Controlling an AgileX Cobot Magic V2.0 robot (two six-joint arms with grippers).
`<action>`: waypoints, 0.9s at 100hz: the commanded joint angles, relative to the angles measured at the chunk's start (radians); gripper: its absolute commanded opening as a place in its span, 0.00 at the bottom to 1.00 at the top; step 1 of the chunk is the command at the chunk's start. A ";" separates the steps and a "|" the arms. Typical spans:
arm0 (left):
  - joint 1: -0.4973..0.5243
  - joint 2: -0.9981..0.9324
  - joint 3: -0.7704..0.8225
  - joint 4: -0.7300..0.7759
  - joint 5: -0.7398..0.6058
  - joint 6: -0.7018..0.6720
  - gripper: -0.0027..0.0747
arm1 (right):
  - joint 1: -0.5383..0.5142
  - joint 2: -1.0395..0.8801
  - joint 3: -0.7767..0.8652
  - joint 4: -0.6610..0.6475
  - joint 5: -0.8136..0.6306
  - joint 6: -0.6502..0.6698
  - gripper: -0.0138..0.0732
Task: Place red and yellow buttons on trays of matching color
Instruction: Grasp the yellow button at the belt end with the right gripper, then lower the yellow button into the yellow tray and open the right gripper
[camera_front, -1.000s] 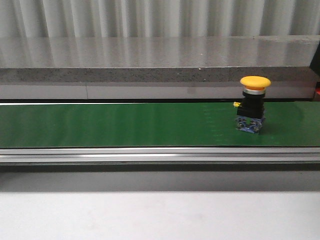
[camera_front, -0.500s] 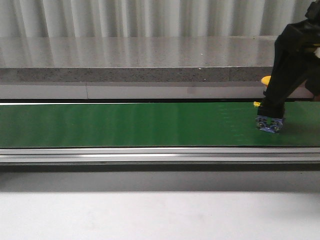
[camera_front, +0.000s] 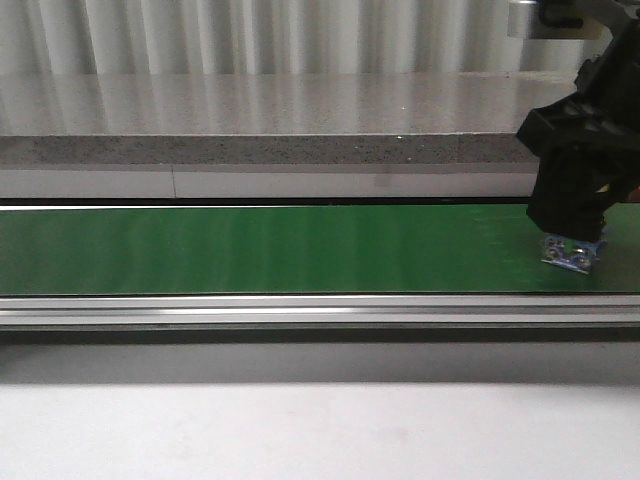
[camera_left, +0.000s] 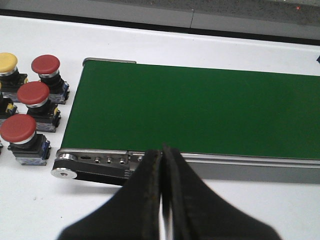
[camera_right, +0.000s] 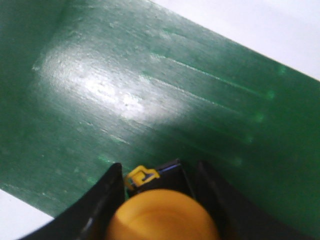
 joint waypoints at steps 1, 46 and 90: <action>-0.006 0.004 -0.026 -0.014 -0.072 0.002 0.01 | -0.006 -0.036 -0.036 0.007 -0.034 -0.010 0.34; -0.006 0.004 -0.026 -0.014 -0.072 0.002 0.01 | -0.322 -0.041 -0.169 -0.017 0.185 0.109 0.32; -0.006 0.004 -0.026 -0.014 -0.072 0.002 0.01 | -0.727 -0.041 -0.138 -0.023 0.123 0.267 0.32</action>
